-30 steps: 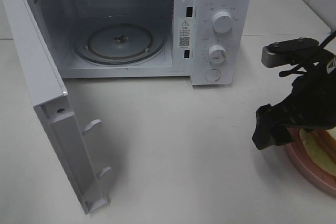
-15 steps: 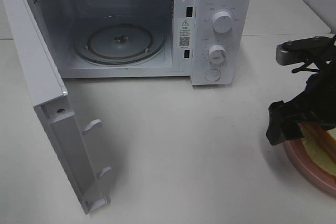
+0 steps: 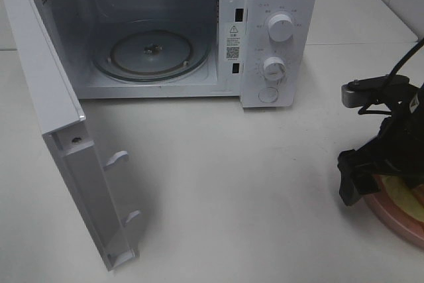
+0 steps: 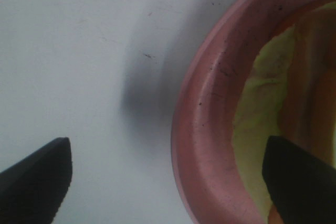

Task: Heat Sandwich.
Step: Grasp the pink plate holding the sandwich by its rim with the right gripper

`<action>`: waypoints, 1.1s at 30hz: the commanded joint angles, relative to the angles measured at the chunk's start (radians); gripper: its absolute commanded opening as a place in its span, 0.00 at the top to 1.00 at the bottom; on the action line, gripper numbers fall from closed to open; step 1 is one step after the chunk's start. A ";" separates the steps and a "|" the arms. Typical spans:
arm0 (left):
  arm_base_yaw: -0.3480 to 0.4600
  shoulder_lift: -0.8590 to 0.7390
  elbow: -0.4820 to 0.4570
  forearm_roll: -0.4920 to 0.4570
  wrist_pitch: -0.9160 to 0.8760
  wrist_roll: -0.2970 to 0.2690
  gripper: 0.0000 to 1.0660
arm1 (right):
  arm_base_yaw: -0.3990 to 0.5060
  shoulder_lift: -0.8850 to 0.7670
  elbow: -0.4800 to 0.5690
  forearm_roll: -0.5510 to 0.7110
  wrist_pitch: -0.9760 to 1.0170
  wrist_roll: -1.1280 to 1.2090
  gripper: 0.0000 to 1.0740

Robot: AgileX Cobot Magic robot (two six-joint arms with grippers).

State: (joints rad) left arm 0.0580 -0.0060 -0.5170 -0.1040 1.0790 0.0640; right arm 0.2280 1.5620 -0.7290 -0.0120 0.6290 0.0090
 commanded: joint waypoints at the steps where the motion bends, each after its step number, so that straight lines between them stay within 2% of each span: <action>1: 0.001 -0.018 0.002 -0.008 -0.009 -0.006 0.08 | -0.008 0.049 0.002 -0.057 -0.020 0.051 0.14; 13: 0.001 -0.018 0.002 -0.008 -0.009 -0.006 0.08 | -0.008 0.145 0.002 -0.083 -0.072 0.087 0.17; 27: 0.001 -0.018 0.002 -0.008 -0.009 -0.006 0.08 | -0.008 0.163 0.002 -0.083 -0.088 0.090 0.20; 30: 0.001 -0.018 0.002 -0.008 -0.009 -0.006 0.08 | -0.008 0.163 0.002 -0.083 -0.083 0.087 0.24; 33: 0.001 -0.018 0.002 -0.008 -0.009 -0.006 0.08 | -0.008 0.163 0.002 -0.083 -0.083 0.087 0.32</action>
State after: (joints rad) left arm 0.0580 -0.0060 -0.5170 -0.1040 1.0790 0.0640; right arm 0.2280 1.7200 -0.7320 -0.0870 0.5410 0.0930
